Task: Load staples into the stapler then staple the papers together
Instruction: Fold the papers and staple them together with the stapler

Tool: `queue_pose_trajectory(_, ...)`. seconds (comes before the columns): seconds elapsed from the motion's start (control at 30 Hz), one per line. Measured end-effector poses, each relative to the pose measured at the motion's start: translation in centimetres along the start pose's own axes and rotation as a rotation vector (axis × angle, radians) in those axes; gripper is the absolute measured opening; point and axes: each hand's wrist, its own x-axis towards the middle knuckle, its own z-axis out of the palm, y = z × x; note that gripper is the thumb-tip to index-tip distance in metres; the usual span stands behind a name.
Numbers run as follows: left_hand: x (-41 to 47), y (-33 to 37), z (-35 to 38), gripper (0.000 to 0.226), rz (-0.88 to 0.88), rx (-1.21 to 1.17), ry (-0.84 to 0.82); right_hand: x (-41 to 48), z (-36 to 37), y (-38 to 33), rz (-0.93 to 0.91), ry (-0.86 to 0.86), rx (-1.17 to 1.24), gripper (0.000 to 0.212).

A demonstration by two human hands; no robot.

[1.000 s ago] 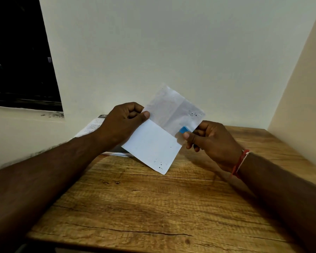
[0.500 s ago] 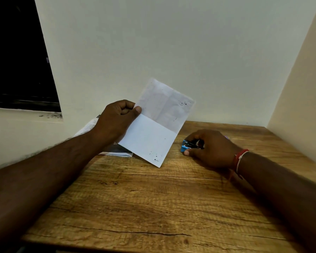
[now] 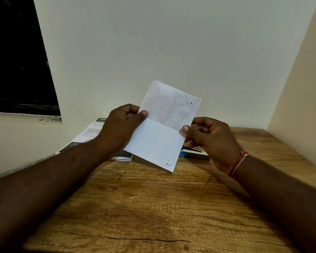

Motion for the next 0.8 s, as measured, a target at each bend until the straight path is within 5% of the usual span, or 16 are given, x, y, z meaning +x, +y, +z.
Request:
queue_pose_trajectory(0.07,-0.6,0.3,0.5,0.022,0.031,0.029,-0.021,-0.2,0.1,-0.2,-0.009,0.026,-0.005,0.031)
queue_pose_trajectory(0.3,-1.8,0.9,0.8,0.104,0.305,0.314,-0.062,-0.5,0.4,-0.9,-0.068,0.14,-0.058,0.032)
queue_pose_trajectory(0.53,-1.7,-0.1,1.4,0.088,0.477,0.52,-0.017,-1.0,1.2,-1.4,-0.093,0.189,-0.122,0.032)
queue_pose_trajectory(0.7,-2.5,0.3,2.5,0.042,0.433,0.669,0.004,-1.4,2.0,-1.5,-0.091,0.164,-0.11,0.029)
queue_pose_trajectory(0.8,-3.2,0.6,3.6,0.046,0.345,0.577,-0.083,-1.6,2.3,-1.1,-0.129,0.128,-0.121,0.027)
